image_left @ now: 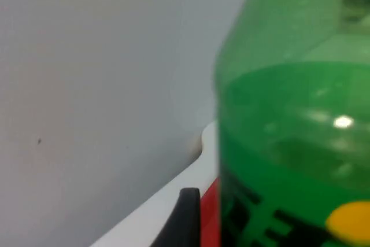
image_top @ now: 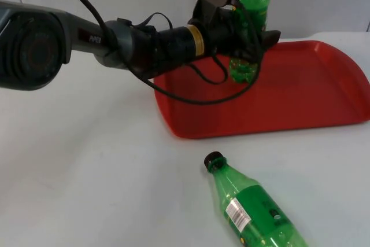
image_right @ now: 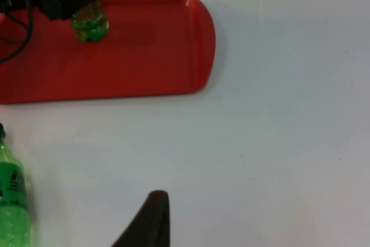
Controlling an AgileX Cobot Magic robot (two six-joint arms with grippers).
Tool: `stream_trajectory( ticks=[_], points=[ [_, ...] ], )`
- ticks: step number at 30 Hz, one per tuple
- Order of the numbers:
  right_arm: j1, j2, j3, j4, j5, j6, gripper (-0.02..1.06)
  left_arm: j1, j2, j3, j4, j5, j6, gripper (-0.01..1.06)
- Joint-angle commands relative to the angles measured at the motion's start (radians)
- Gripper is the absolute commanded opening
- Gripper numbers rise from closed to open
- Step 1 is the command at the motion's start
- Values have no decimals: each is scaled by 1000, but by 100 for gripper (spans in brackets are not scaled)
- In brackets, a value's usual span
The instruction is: Place the bottle upright on the tray.
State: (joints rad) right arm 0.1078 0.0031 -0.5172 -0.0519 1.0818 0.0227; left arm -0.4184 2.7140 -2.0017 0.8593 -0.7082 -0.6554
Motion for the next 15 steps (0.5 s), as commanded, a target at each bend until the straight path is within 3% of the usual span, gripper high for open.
stream_trajectory(
  ticks=[1,4,6,15],
  points=[
    [-3,-3,1,5,-4,-3,105,15,-16,4,53,-1,-75,84],
    [-3,-3,1,5,-4,-3,105,34,-18,4,156,-12,-150,84],
    [-3,-3,1,5,-4,-3,105,60,-29,4,294,-74,-236,84],
    [-3,-3,1,5,-4,-3,105,143,-48,4,540,-262,-436,84]
  ],
)
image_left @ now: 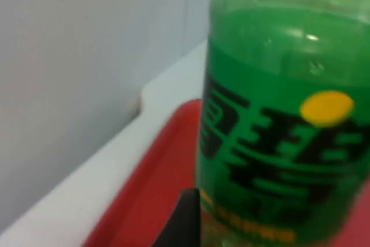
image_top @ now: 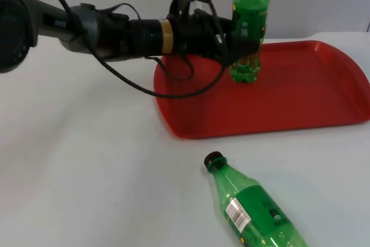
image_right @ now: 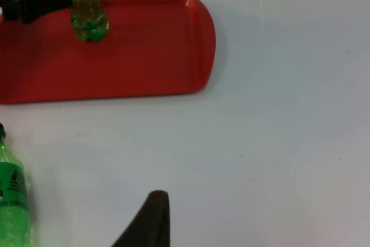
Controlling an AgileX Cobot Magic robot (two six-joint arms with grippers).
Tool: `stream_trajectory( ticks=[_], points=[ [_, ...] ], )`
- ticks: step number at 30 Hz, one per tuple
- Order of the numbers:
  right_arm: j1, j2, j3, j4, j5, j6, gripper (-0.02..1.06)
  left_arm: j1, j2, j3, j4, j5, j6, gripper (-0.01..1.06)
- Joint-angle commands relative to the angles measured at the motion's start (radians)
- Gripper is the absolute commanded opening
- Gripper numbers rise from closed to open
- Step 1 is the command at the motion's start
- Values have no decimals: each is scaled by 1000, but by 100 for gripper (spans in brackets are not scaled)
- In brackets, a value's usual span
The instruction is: Place the bottle upright on the tray.
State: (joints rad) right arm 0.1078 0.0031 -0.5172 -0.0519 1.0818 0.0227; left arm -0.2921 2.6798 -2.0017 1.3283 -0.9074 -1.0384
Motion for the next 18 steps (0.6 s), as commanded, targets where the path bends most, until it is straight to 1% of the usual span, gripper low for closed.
stream_trajectory(
  ticks=[1,2,5,6,7,10,11,12,14,16,17,18],
  points=[
    [-3,-3,1,5,-4,-3,105,38,-18,4,136,-106,-82,84],
    [-3,-3,1,5,-4,-3,105,38,-18,4,136,-106,-82,84],
    [-3,-3,1,5,-4,-3,105,69,-39,4,223,-172,-102,84],
    [-3,-3,1,5,-4,-3,105,81,-47,4,229,-195,-102,84],
    [-3,-3,1,5,-4,-3,105,81,-47,4,229,-195,-102,84],
    [-3,-3,1,5,-4,-3,105,133,-63,4,232,-293,-102,84],
    [-3,-3,1,5,-4,-3,105,150,-67,2,230,-314,-102,84],
    [-3,-3,1,5,-4,-3,105,150,-67,2,230,-314,-102,84],
    [-3,-3,1,5,-4,-3,105,195,-76,2,220,-314,-104,84],
    [-3,-3,1,7,-4,-3,105,234,-87,2,224,-314,-145,84],
    [-3,-3,1,7,-4,-3,105,234,-87,2,224,-314,-145,84],
    [-3,-3,1,7,-4,-3,105,258,-92,2,218,-314,-147,84]
  ],
)
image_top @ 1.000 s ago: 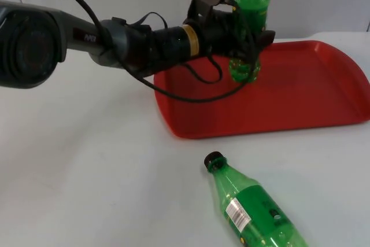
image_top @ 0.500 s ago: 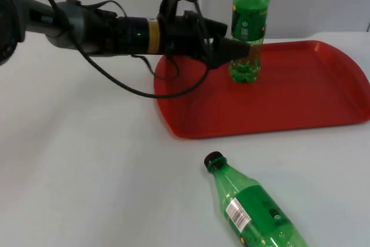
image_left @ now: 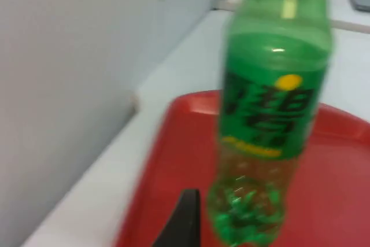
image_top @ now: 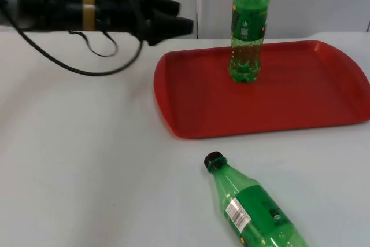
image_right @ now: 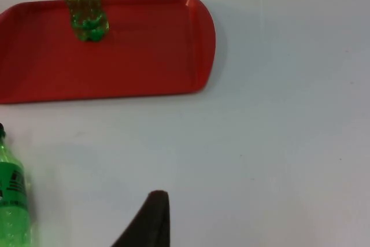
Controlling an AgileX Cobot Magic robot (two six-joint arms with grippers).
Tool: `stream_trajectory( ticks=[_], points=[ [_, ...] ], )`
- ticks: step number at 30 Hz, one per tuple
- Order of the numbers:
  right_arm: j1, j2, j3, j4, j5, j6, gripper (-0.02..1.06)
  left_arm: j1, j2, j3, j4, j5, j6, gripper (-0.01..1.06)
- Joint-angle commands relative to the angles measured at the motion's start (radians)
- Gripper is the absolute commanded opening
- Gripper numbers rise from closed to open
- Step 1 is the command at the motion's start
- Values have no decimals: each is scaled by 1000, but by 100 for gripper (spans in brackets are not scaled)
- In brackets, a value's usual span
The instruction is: Place the bottle upright on the tray.
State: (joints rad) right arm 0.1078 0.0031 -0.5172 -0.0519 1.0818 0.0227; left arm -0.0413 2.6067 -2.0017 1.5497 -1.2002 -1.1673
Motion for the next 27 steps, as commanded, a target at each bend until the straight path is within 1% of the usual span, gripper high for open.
stream_trajectory(
  ticks=[1,3,4,5,6,7,9,10,11,13,15,16,17,18,19,20,21,22,23,24,25,27],
  points=[
    [-3,-3,1,7,-4,-3,105,44,-24,2,-32,-21,-18,84],
    [-3,-3,1,7,-4,-3,105,84,-30,2,-75,-21,-40,84],
    [-3,-3,1,7,-4,-3,105,84,-30,2,-75,-21,-40,84],
    [-3,-3,1,7,-4,-3,105,103,-35,2,-87,-21,-83,84],
    [-3,-3,1,7,-4,-3,105,117,-44,2,-89,-21,-151,84],
    [-3,-3,1,7,-4,-3,105,124,-49,2,-122,-21,-160,84],
    [-3,-3,1,7,-4,-3,105,124,-53,2,-225,-21,-192,84],
    [-3,-3,1,7,-4,-3,105,124,-53,2,-225,-21,-192,84],
    [-3,-3,1,7,-4,-3,105,124,-55,2,-268,-21,-217,84],
    [-3,-3,1,7,-4,-3,105,124,-59,2,-290,-21,-268,84],
    [-3,-3,1,7,-4,-3,105,132,-70,2,-244,-21,-265,84],
    [-3,-3,1,7,-4,-3,105,132,-70,2,-244,-21,-265,84],
    [-3,-3,1,7,-4,-3,105,135,-78,2,-218,-21,-282,84],
    [-3,-3,1,7,-4,-3,105,137,-87,2,-190,-21,-320,84],
    [-3,-3,1,7,-4,-3,105,137,-108,2,-142,-21,-393,84],
    [-3,-3,1,7,-4,-3,105,137,-126,2,-117,3,-428,84],
    [-3,-3,1,7,-4,-3,105,137,-126,2,-117,3,-428,84],
    [-3,-3,1,7,-4,-3,105,132,-131,2,-100,21,-447,84],
    [-3,-3,1,7,-4,-3,105,124,-163,2,-56,72,-497,84],
    [-3,-3,1,7,-4,-3,105,122,-186,2,-27,99,-528,84],
    [-3,-3,1,7,-4,-3,105,122,-186,2,-27,99,-528,84],
    [-3,-3,1,7,-4,-3,105,113,-227,2,37,155,-615,84]
  ],
)
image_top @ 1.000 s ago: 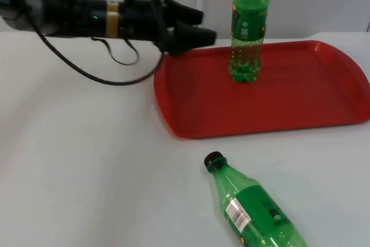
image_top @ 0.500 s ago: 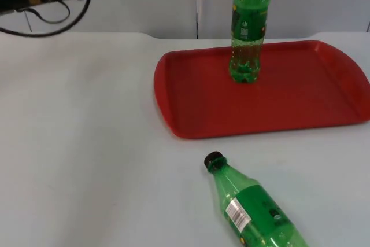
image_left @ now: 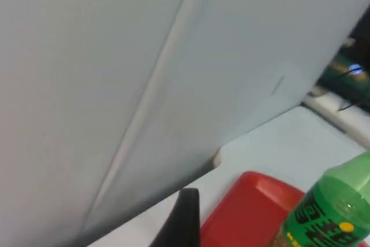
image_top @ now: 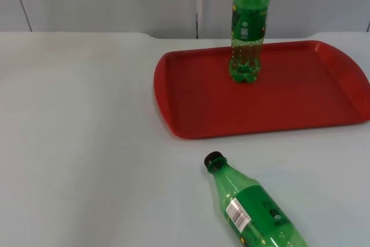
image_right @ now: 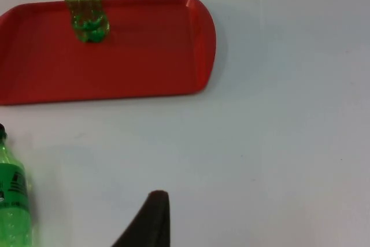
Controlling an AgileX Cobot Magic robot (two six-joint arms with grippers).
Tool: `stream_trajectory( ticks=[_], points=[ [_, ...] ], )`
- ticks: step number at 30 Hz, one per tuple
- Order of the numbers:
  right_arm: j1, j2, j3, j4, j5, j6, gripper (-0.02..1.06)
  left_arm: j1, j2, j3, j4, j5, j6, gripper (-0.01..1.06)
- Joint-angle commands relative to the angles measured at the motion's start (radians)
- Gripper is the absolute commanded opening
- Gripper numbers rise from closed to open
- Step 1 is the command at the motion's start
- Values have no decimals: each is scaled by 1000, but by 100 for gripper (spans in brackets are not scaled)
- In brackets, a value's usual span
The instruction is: Place the bottle upright on the tray.
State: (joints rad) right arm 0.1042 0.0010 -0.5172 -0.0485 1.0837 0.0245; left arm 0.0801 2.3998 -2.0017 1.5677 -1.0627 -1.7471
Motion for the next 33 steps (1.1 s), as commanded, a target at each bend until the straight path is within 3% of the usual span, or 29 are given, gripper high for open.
stream_trajectory(
  ticks=[1,5,8,13,22,33],
  points=[
    [0,-1,1,3,-6,-5,105,-10,-43,2,61,45,-83,84],
    [0,-1,1,3,-6,-5,105,-21,-110,2,177,107,-219,84],
    [0,-1,1,3,-6,-5,105,-28,-166,4,177,132,-332,84],
    [0,-1,1,3,-6,-5,105,-41,-230,4,177,132,-423,84],
    [0,-1,1,3,-6,-5,105,-59,-389,4,177,209,-438,84],
    [0,-1,1,3,-6,-5,105,73,-566,4,177,277,-422,84]
  ],
)
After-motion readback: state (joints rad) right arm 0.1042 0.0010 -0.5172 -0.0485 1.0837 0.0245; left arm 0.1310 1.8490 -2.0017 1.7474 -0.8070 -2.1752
